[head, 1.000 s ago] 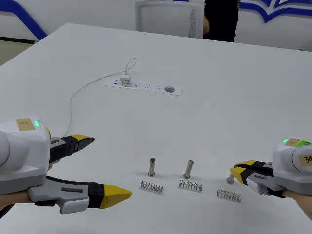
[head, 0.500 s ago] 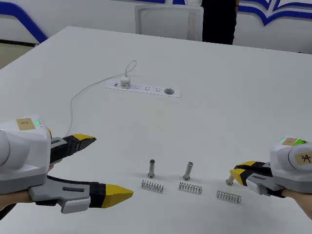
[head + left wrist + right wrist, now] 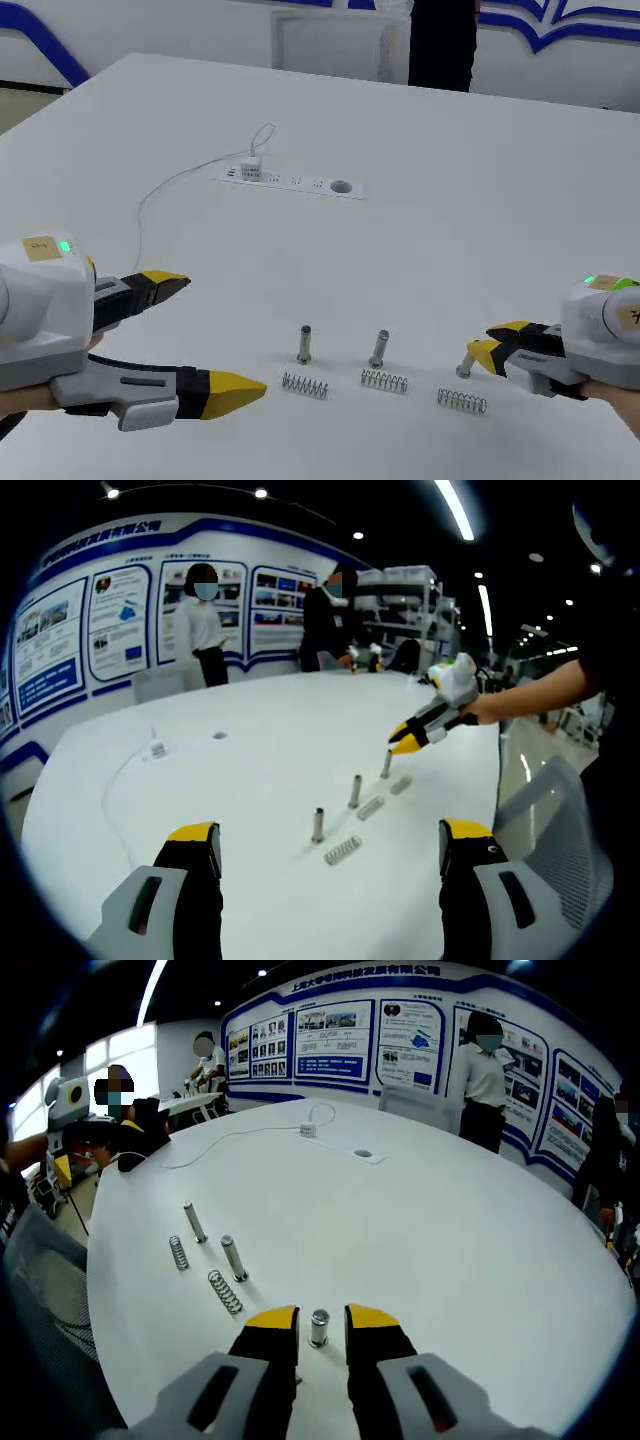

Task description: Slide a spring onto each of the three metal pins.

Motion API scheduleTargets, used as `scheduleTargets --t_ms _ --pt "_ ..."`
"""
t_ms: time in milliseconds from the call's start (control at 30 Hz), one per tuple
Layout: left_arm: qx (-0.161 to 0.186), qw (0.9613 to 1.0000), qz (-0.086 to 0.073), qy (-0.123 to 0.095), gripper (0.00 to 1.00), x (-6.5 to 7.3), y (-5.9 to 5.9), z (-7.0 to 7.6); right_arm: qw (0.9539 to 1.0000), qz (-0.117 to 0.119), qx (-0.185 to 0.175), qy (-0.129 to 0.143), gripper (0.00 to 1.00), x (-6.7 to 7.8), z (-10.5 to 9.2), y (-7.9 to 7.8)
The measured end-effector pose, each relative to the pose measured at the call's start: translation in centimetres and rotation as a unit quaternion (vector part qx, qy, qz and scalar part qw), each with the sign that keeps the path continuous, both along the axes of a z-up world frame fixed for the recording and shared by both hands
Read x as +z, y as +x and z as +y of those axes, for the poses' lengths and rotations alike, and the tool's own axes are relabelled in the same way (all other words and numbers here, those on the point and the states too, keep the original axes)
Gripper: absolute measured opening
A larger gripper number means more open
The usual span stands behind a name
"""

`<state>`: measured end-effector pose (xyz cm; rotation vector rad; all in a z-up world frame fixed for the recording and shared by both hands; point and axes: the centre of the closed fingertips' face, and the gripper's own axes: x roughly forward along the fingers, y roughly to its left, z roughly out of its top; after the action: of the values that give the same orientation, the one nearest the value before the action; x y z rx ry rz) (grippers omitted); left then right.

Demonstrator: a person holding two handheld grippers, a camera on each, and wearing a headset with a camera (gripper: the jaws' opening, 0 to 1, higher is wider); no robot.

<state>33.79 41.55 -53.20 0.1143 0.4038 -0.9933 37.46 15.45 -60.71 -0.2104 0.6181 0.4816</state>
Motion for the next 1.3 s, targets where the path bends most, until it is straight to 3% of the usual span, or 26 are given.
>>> scheduleTargets --t_ms 133,467,767,1300 --pt "0.004 0.9998 0.0 -0.019 0.92 0.6 0.2 -0.3 1.0 0.001 0.003 0.006 0.19 0.2 -0.4 -0.5" --pt "0.006 0.9998 0.004 -0.016 0.92 0.2 0.4 -0.4 0.9997 0.018 0.016 0.008 0.19 -1.0 -1.3 -2.2" --pt "0.005 0.9998 0.01 -0.016 0.92 -0.2 0.5 -0.7 0.9975 0.035 0.059 0.016 0.19 -2.6 0.1 -3.6" --pt "0.009 0.9997 0.021 -0.007 0.92 -1.1 0.3 -0.1 0.9937 0.07 0.087 0.008 0.22 -5.4 0.6 -3.9"
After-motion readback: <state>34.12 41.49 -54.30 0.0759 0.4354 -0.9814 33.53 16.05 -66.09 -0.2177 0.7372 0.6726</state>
